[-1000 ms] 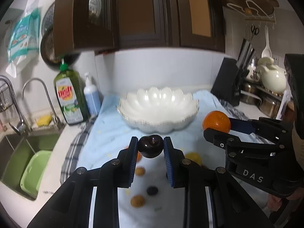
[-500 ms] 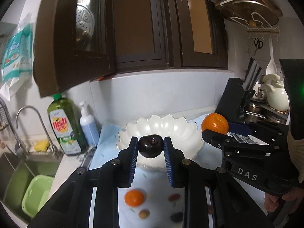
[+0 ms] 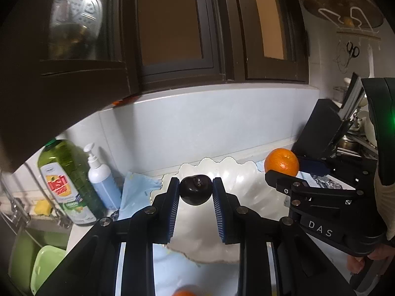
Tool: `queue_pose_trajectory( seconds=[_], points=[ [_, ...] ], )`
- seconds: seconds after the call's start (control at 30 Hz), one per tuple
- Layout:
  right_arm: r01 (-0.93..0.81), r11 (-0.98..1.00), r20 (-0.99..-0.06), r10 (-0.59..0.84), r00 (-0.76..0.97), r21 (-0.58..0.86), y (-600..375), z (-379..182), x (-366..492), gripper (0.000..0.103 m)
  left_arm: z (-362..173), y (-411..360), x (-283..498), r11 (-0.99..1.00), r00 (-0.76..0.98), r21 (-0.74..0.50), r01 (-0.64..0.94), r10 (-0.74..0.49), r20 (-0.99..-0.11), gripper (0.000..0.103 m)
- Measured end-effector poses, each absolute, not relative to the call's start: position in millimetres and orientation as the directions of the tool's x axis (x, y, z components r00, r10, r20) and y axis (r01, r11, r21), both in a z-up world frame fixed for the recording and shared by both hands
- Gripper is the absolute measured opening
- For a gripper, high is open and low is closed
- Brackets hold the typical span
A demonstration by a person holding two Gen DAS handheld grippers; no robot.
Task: Organize fruits
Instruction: 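Carry the plum and mandarin to the white bowl and release both, then lift both open tools away from the bowl back over the fruits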
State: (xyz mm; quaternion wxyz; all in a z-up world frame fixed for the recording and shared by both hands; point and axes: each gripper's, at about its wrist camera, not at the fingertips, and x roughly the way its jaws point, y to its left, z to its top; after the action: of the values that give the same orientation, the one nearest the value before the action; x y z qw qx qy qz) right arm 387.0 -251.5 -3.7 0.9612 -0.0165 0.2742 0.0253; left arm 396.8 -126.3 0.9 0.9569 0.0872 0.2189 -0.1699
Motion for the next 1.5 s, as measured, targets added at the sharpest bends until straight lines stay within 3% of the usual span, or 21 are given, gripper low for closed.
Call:
queue_pose_trajectory(
  seconds=[0.3, 0.7, 1.2, 1.27, 1.37, 1.5],
  points=[
    [-0.059, 0.998, -0.582, 0.036, 0.812, -0.021, -261, -20, 442, 0.044, -20, -142, 463, 0.921, 0.789, 0.055, 0.385, -0.298, -0.538, 0.027],
    [-0.084, 0.996, -0.740, 0.087, 0.667, 0.041, -271, -64, 509, 0.044, -63, -148, 534, 0.916, 0.613, -0.090, 0.391, -0.332, -0.717, 0.028],
    [-0.058, 0.997, -0.841, 0.077, 0.535, 0.054, -277, -95, 554, 0.045, -89, -158, 581, 0.922, 0.505, -0.069, 0.382, -0.270, -0.820, 0.029],
    [-0.049, 0.997, -0.850, 0.072, 0.522, 0.055, -278, -98, 556, 0.046, -89, -159, 583, 0.926, 0.504, -0.063, 0.371, -0.259, -0.824, 0.036],
    [-0.039, 0.999, -0.851, 0.050, 0.523, 0.034, -280, -97, 556, 0.060, -87, -160, 582, 0.932, 0.528, -0.034, 0.360, -0.234, -0.817, 0.051],
    [-0.040, 0.999, -0.841, 0.027, 0.541, 0.006, -279, -89, 553, 0.062, -82, -160, 578, 0.939, 0.554, -0.003, 0.345, -0.206, -0.807, 0.065]
  ],
)
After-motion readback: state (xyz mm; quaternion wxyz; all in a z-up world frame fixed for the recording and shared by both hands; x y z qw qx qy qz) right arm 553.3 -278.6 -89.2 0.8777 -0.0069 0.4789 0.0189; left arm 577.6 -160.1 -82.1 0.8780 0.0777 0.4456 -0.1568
